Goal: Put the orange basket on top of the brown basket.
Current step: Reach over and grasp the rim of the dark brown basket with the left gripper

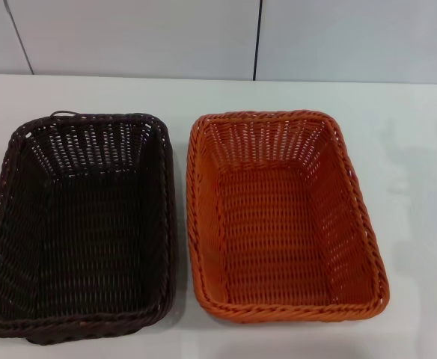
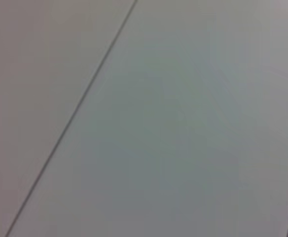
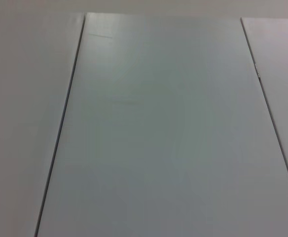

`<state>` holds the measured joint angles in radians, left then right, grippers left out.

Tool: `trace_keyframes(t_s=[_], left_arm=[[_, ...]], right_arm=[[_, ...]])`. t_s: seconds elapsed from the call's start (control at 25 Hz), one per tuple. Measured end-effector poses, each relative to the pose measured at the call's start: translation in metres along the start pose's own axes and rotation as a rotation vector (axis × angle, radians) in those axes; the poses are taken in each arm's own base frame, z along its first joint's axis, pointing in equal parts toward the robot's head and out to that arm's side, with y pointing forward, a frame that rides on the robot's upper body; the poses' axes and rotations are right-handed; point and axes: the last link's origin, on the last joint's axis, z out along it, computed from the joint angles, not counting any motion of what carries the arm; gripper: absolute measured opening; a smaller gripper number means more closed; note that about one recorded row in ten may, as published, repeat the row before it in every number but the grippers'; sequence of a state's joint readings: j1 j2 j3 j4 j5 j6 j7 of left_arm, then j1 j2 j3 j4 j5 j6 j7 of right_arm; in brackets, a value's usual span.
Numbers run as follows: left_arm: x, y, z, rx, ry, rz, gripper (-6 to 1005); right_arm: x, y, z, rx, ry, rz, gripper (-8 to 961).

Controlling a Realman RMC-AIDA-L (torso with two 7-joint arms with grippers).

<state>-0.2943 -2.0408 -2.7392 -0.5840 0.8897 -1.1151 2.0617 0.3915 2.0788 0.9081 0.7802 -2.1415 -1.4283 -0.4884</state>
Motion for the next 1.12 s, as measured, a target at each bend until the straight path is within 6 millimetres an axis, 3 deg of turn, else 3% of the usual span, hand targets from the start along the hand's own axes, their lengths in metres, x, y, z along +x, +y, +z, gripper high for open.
trace_keyframes(t_s=[0.68, 0.84, 0.88, 1.04, 1.12], left_arm=[[0.002, 0.014, 0.008, -0.089, -0.065, -0.080, 838], [0.009, 0.023, 0.021, -0.162, -0.232, -0.136, 837], [0.012, 0.031, 0.028, -0.199, -0.342, -0.148, 836], [0.016, 0.039, 0.033, -0.218, -0.468, -0.153, 835], [0.020, 0.053, 0.037, -0.232, -0.587, -0.111, 834]], right_arm=[[0.003, 0.005, 0.006, -0.019, -0.001, -0.006, 817], [0.003, 0.006, 0.007, -0.024, 0.000, -0.006, 817], [0.004, 0.007, 0.007, -0.025, 0.000, -0.007, 817], [0.004, 0.007, 0.008, -0.028, 0.000, -0.009, 817], [0.004, 0.008, 0.009, -0.032, 0.000, -0.012, 817]])
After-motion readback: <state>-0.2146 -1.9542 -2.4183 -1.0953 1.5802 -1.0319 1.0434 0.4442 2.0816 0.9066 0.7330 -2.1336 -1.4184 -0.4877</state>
